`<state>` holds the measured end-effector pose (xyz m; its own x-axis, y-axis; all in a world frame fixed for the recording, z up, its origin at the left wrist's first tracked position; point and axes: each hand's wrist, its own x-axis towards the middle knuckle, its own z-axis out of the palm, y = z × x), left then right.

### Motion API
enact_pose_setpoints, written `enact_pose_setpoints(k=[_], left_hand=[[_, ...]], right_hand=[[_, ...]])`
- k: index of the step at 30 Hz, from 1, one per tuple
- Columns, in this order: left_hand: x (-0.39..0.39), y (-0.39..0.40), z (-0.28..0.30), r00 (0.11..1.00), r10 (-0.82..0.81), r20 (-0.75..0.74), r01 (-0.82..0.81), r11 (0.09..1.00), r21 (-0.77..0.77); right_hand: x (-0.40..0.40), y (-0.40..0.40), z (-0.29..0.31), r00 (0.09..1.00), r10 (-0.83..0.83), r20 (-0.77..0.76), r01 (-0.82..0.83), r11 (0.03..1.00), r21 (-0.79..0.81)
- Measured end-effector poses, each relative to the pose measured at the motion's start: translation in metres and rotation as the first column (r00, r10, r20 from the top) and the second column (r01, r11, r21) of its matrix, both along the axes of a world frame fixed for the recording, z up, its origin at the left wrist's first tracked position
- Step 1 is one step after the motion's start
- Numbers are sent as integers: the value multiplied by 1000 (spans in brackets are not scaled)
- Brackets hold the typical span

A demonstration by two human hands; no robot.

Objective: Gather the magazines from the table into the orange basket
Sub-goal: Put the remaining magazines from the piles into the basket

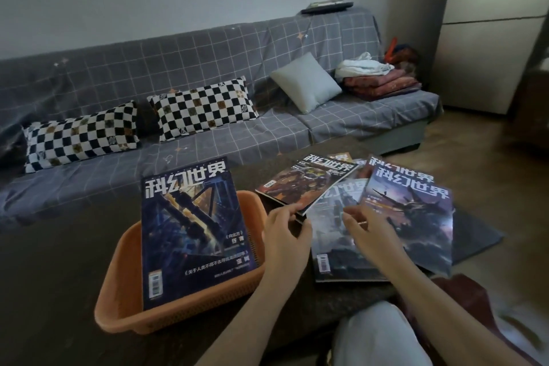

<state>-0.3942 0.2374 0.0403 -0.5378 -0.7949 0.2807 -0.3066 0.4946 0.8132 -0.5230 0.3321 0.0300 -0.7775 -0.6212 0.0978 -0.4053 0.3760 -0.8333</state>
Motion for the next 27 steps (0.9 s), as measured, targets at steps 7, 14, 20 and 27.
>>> enact_pose_setpoints(k=[7,14,20,27], left_hand=[[-70,18,-18,984,-164,73,154,981,120],[-117,18,-38,937,-209,281,158,968,194],[-145,14,-43,937,-185,296,108,960,260],[-154,12,-40,887,-282,366,159,930,331]], right_hand=[[-53,47,-25,982,-185,-42,186,982,28],[-86,82,-57,905,-376,-200,423,843,331],[-90,94,-66,917,-390,-79,395,867,303],[-89,106,-62,899,-435,-52,429,852,299]])
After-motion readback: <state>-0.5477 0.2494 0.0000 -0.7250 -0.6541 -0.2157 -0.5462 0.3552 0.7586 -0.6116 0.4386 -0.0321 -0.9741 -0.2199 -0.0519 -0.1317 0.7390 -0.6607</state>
